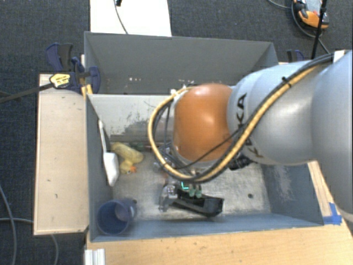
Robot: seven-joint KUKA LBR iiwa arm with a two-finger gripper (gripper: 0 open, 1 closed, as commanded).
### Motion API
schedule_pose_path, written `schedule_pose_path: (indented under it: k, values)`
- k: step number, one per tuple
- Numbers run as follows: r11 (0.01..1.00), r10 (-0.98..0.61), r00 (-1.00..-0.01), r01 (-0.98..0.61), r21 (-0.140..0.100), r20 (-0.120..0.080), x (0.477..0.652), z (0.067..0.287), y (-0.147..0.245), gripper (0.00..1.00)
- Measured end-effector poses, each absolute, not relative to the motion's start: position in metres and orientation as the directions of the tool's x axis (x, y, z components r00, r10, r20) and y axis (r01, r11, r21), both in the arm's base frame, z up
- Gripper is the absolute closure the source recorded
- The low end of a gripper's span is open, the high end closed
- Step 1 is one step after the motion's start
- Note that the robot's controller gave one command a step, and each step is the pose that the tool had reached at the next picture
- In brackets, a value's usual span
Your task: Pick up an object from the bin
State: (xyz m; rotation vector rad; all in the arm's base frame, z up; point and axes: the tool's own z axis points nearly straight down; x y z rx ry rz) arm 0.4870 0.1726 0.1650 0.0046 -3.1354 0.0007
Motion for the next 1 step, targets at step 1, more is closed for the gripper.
schedule_pose_path:
  k: [1]
  values:
    - [1.000, 0.002, -1.000, 0.002, 0.001, -0.001, 0.4892, 0.1690, 0.1717, 0.00]
